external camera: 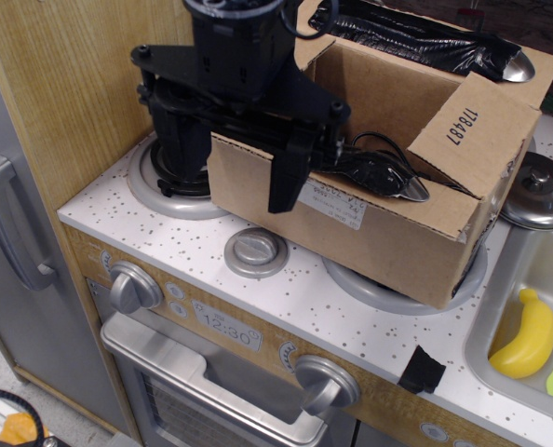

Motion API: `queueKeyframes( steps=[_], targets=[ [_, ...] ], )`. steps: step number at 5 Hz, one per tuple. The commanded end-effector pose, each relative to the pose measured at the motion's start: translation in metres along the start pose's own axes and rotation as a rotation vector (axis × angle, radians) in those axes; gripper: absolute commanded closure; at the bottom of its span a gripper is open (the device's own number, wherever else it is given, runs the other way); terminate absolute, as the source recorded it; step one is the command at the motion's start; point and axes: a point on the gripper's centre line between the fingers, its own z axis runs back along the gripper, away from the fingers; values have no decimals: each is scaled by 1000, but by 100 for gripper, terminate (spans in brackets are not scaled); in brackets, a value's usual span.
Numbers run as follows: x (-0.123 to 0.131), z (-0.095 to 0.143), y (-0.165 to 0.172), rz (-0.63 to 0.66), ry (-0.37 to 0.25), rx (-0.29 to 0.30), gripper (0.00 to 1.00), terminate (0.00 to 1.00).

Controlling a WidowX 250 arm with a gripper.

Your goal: Close small4fbox flaps

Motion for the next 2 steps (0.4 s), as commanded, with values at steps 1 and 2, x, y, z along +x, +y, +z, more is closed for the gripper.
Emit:
queueKeyframes(
  steps=[1,2],
  targets=[
    [0,0,0,0,0,0,0,0],
    [1,-11,-2,-23,-24,-34,0,0]
  ],
)
